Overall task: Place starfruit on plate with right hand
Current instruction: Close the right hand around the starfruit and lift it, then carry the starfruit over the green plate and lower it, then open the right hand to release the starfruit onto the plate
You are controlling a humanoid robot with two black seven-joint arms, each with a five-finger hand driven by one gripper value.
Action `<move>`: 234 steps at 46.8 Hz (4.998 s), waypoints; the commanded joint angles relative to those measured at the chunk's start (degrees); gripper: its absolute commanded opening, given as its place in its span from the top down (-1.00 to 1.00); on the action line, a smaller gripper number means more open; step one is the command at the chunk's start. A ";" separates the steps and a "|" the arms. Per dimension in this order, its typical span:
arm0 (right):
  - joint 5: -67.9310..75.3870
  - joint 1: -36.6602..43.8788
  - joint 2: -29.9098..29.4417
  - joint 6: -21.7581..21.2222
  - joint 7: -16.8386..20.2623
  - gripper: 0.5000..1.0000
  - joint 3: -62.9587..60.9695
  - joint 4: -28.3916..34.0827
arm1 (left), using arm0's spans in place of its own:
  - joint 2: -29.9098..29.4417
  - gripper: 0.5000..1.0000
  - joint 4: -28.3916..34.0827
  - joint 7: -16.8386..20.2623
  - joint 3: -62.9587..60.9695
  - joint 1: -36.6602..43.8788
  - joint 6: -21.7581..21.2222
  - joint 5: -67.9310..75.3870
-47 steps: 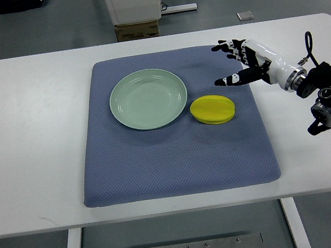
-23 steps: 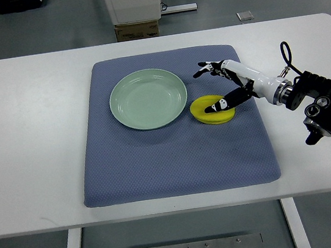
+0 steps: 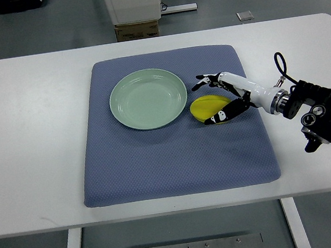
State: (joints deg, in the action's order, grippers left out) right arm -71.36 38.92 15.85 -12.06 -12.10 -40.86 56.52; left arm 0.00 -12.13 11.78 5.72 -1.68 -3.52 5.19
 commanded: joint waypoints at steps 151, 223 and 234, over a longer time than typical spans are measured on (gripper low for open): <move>0.87 17.25 -15.85 6.43 10.35 1.00 13.53 -10.11 | 0.00 -1.00 0.00 0.00 0.00 0.01 0.00 0.00; 5.44 16.98 -15.85 7.66 10.35 -0.98 8.44 -10.20 | 0.00 -1.00 0.00 0.00 0.00 0.09 0.00 0.00; 6.32 14.79 -15.85 7.57 11.22 -0.98 -0.79 -10.38 | 0.00 -1.00 0.00 0.00 0.08 0.01 0.00 0.00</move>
State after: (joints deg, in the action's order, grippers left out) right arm -65.30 54.38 -0.01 -4.49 -1.42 -39.09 46.28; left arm 0.00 -12.13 11.78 5.75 -1.68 -3.52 5.18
